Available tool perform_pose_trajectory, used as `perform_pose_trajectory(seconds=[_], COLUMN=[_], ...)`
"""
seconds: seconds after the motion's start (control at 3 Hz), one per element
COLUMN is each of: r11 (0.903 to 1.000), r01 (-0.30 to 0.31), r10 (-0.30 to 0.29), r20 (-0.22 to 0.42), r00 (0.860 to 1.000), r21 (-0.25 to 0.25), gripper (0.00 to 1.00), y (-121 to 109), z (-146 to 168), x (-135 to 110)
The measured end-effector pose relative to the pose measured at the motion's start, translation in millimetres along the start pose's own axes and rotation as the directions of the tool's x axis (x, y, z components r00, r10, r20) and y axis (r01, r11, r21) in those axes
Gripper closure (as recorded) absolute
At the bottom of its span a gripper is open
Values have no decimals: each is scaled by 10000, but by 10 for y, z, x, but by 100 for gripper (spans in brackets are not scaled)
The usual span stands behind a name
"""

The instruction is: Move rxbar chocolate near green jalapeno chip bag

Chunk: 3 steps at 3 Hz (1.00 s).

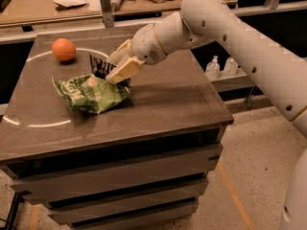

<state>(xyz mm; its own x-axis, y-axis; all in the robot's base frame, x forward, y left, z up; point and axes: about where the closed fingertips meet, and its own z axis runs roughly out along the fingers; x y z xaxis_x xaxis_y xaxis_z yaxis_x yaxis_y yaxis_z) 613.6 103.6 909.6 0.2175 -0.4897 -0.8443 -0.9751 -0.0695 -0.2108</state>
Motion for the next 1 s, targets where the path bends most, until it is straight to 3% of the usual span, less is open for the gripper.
perform_pose_trajectory(seconds=[0.67,1.0], r11=[9999,9996], r01=[98,40], r10=[-102,-54], r20=[-440,-487], r00=[9990,9988], r21=[-102,-282], gripper=[12,0], y=[57,75], z=[98,110], x=[-15,-2])
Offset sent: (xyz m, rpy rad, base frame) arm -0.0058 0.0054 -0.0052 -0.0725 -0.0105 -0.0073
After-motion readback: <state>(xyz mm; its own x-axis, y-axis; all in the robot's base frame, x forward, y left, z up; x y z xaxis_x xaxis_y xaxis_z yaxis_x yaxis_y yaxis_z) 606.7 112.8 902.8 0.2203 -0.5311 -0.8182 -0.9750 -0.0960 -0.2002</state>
